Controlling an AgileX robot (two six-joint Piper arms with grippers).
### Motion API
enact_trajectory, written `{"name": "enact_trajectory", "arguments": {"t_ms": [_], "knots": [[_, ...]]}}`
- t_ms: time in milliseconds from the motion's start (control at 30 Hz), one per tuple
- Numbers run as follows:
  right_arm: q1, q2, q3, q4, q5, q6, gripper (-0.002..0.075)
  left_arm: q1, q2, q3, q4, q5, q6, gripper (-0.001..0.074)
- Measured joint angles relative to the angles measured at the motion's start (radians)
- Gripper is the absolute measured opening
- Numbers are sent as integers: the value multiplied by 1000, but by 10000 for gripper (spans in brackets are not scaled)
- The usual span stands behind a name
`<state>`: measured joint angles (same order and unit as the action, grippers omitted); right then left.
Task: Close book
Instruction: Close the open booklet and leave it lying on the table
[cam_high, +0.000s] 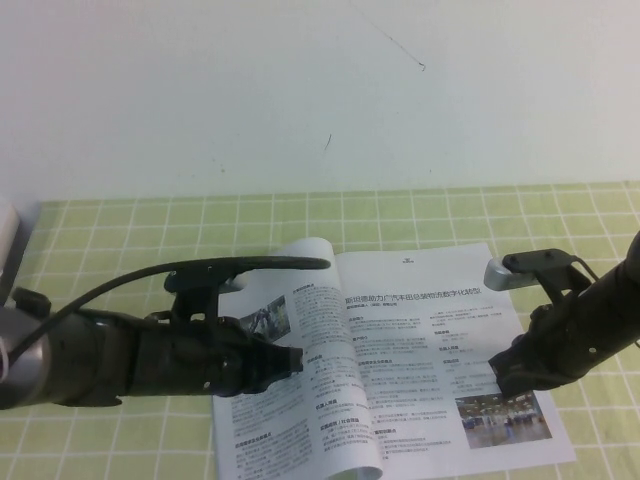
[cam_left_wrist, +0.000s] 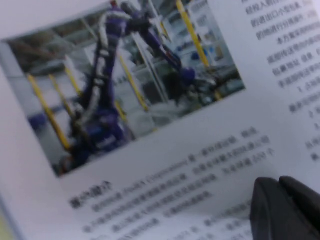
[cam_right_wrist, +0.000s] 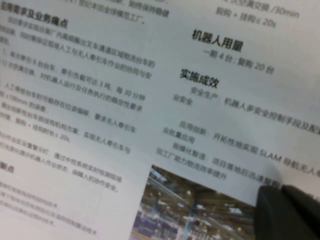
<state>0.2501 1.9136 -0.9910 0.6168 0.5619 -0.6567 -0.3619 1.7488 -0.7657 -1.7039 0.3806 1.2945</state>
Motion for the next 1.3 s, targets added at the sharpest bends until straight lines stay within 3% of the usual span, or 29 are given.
{"name": "enact_trajectory", "arguments": {"t_ms": [267, 500, 667, 967, 1167, 1300], "knots": [[0, 2, 0, 0, 0, 0, -3, -9, -104, -2, 114, -323, 2, -4], [0, 2, 0, 0, 1, -3, -3, -9, -112, 9, 118, -490, 26, -4], [0, 2, 0, 0, 2, -7, -3, -9, -74, 41, 91, -512, 48, -4], [0, 2, 0, 2, 4, -8, -3, -4, 42, 29, 53, -344, 51, -4], [0, 4, 0, 24, 4, -9, -3, -5, 109, -32, -23, -30, 47, -4], [0, 6, 0, 44, 0, -10, -3, -41, 142, -62, -24, 87, 49, -4]]}}
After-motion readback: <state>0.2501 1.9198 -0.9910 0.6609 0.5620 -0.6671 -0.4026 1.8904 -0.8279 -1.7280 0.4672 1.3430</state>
